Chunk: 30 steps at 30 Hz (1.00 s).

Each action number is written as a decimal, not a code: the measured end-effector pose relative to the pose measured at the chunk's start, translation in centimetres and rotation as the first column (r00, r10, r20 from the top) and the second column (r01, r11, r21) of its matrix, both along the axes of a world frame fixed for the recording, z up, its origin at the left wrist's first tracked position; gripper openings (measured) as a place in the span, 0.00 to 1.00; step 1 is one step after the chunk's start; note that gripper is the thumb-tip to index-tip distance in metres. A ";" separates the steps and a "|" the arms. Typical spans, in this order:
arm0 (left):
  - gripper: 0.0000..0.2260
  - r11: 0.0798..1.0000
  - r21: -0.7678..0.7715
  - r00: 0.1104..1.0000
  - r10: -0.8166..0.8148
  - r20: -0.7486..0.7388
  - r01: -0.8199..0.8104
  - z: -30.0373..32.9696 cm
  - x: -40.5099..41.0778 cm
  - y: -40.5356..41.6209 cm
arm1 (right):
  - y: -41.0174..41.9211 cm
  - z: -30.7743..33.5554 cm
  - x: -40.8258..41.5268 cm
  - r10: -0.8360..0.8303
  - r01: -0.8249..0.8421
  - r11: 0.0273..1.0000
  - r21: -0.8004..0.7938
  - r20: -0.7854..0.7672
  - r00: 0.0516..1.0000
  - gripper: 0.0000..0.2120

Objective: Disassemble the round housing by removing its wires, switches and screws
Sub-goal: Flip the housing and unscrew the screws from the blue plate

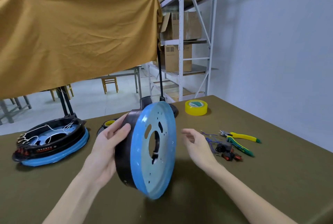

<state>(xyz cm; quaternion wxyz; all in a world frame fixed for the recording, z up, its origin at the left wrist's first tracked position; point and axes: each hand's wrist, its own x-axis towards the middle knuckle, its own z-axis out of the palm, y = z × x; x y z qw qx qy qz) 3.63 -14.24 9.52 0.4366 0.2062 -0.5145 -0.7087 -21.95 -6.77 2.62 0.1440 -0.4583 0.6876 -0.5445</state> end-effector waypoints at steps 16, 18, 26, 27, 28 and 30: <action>0.21 0.669 -0.736 0.949 0.288 0.131 -0.102 -4.9 -10.9 7.0 | 8.1 2.1 -0.6 0.592 -0.458 0.793 -0.402 0.686 0.423 0.21; 0.14 0.606 -0.779 0.931 0.355 0.085 -0.160 -5.6 -11.0 7.3 | 8.4 1.8 -0.9 0.552 -0.406 0.828 -0.387 0.694 0.463 0.20; 0.11 0.521 -0.816 0.905 0.426 -0.005 -0.250 -6.2 -11.0 6.9 | 8.6 2.2 -0.8 0.441 -0.325 0.897 -0.300 0.672 0.595 0.16; 0.12 0.524 -0.813 0.902 0.431 -0.002 -0.252 -6.1 -11.0 6.8 | 8.6 2.5 -0.8 0.412 -0.313 0.910 -0.271 0.667 0.621 0.16; 0.13 0.520 -0.815 0.897 0.441 0.002 -0.254 -6.0 -11.1 6.8 | 8.6 2.8 -0.9 0.383 -0.303 0.923 -0.238 0.658 0.648 0.16; 0.16 0.486 -0.843 0.886 0.463 0.023 -0.232 -5.4 -11.0 6.7 | 8.6 3.2 -1.2 0.342 -0.292 0.938 -0.188 0.649 0.680 0.17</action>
